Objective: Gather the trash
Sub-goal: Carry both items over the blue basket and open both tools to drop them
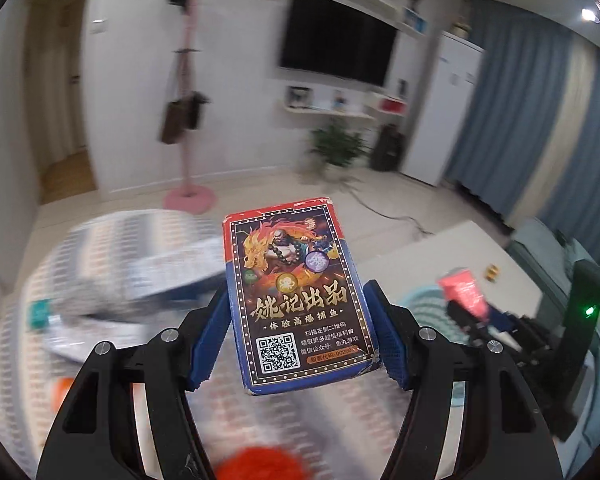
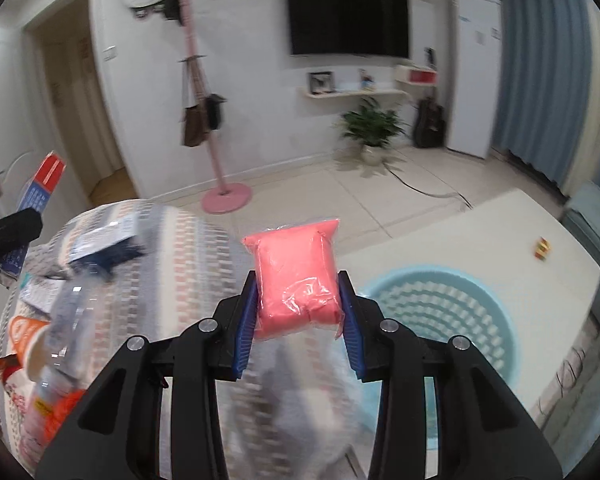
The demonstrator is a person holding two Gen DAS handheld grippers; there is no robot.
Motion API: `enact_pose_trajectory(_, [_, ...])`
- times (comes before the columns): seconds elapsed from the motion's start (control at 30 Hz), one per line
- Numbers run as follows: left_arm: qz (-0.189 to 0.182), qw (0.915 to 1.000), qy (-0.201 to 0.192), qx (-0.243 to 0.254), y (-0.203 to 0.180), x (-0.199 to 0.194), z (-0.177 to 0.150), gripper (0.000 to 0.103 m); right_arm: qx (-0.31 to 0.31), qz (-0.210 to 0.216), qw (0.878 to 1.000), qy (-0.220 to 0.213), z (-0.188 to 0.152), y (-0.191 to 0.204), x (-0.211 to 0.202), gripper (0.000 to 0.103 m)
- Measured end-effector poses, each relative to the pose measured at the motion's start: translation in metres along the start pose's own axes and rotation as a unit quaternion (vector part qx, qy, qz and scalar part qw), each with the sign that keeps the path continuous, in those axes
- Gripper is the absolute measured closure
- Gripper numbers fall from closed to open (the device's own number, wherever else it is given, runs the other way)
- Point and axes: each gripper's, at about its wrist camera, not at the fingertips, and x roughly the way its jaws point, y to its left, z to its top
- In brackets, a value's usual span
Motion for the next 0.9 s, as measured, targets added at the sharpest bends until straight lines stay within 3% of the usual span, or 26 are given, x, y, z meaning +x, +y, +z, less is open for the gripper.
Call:
enact_pose_trajectory(0.13, [-0.034,0.9991,0.013,0.023,-0.048,0.034,-0.004,0.039,0.056,-0.015,0.998,0.025,-0.007,-0.054,0.004,0.068])
enact_pose_trajectory(0.4, [-0.082,0.9936,0.071,0.029,-0.092,0.099,-0.039,0.039,0.116,-0.058,0.989,0.074,-0.034,-0.128,0.021,0.068])
enact_pose_trajectory(0.63, [-0.1,0.9873,0.12,0.033,-0.108,0.132,-0.07,0.038,0.123,-0.082,0.983,0.111,-0.054,-0.148,0.041,0.067])
enact_pose_trajectory(0.8, [-0.108,0.9842,0.133,0.045,-0.116,0.142,-0.077,0.037,0.128,-0.091,0.979,0.129,-0.06,-0.158,0.056,0.066])
enact_pose_trajectory(0.9, [-0.103,0.9841,0.134,0.053,-0.124,0.145,-0.079,0.028,0.136,-0.09,0.977,0.135,-0.062,-0.165,0.059,0.053])
